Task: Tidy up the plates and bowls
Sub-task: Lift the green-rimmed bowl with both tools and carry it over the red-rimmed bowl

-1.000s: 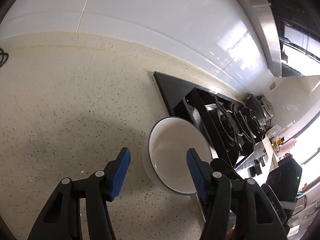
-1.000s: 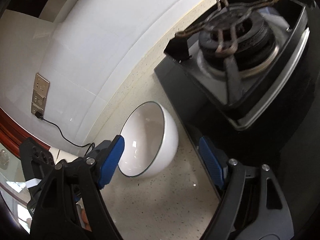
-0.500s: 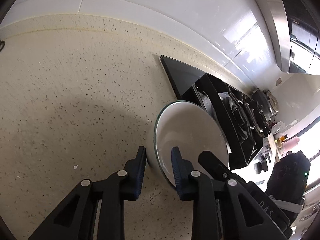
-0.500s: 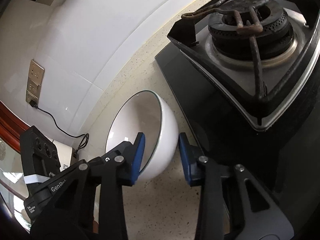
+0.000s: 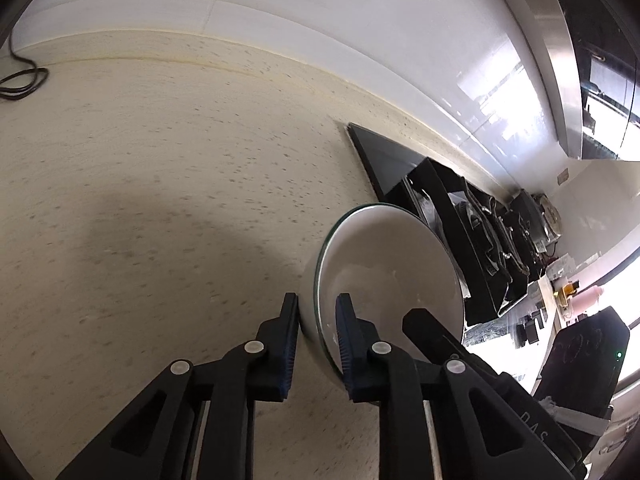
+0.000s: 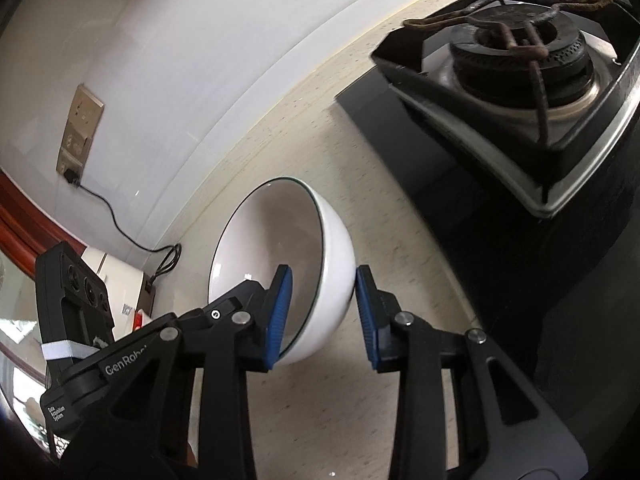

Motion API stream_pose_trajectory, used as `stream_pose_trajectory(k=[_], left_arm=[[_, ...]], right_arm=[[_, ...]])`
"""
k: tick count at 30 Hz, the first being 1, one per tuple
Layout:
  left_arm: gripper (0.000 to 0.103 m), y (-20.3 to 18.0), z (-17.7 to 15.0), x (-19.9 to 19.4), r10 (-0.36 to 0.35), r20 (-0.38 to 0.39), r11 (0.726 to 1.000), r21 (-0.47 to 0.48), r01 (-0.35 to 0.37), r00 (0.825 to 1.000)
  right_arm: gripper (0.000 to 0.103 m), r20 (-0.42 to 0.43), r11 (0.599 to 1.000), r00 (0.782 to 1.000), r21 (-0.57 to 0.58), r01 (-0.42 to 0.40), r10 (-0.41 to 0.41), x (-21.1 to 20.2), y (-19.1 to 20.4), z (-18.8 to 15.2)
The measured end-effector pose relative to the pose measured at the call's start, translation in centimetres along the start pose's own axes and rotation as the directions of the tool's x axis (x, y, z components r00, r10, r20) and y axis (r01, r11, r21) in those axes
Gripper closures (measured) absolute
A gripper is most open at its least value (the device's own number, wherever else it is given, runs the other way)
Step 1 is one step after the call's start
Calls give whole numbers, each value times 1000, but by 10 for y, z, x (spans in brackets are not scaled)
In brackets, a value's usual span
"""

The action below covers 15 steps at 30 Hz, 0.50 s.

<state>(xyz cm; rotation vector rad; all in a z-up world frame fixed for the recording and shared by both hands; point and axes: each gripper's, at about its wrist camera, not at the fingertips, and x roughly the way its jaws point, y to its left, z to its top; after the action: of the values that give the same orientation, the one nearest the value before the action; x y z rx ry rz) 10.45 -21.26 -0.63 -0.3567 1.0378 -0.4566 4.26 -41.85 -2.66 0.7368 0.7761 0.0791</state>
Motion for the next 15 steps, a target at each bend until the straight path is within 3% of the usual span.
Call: stream_pose_trajectory(k=[15], left_arm=[[84, 52, -14, -71, 2, 90, 997, -75, 5, 996]], right_arm=[[66, -38, 994, 998, -97, -55, 52, 1, 65, -36]])
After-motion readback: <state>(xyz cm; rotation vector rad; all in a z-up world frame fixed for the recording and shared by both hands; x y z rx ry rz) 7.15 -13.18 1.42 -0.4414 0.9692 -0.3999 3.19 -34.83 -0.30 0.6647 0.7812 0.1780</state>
